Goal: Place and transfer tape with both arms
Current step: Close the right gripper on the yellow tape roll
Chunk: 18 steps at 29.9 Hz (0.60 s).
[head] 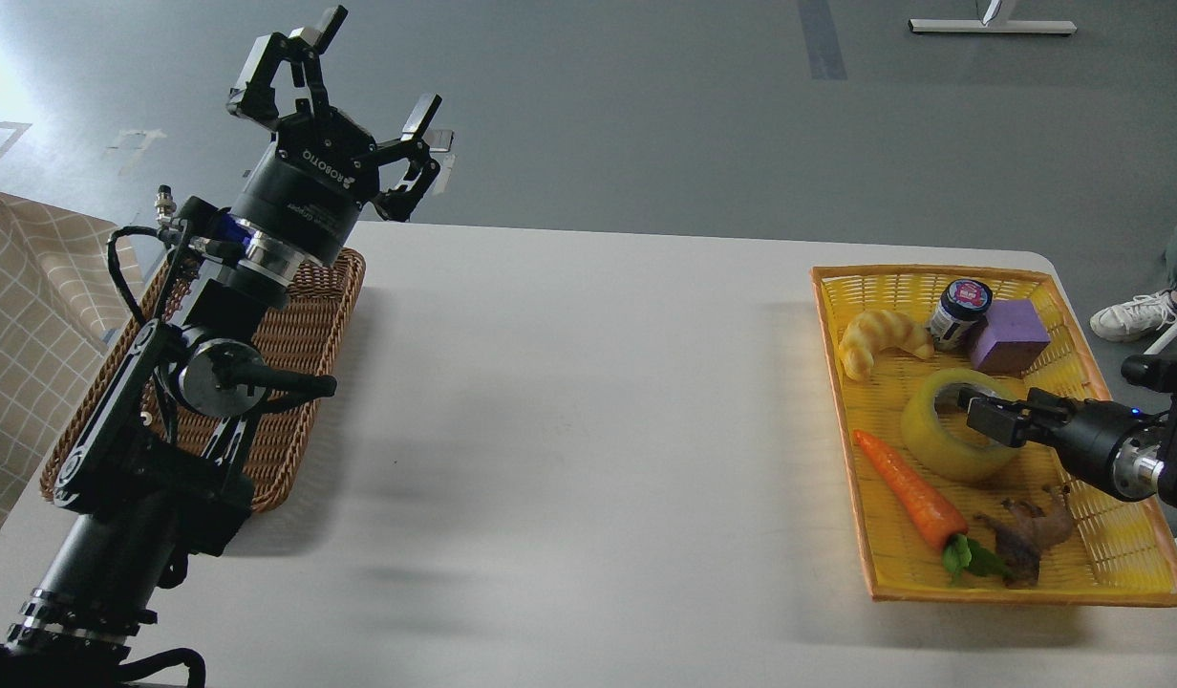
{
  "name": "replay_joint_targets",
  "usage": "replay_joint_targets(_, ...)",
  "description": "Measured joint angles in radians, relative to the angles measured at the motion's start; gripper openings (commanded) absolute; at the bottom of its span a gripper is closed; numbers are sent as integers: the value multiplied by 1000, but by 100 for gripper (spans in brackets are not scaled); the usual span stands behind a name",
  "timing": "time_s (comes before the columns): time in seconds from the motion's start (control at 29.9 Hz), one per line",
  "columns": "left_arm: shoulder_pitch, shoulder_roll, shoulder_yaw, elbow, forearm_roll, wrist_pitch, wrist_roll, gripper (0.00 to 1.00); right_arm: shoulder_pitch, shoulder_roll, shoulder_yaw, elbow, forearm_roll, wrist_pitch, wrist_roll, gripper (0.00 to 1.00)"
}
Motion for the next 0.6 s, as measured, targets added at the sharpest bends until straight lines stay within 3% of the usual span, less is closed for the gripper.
replay_joint_targets(0.3, 0, 1, 0, 6, 0, 6, 1, 98, -14, 1, 0, -15, 0, 0, -14, 85)
replay_joint_targets(0.4, 0, 0, 0, 6, 0, 9, 1, 98, -14, 3, -6, -18, 0, -1, -14, 70)
replay_joint_targets(0.6, 3, 0, 0, 8, 0, 9, 0, 98, -13, 3, -12, -18, 0, -1, -18, 68)
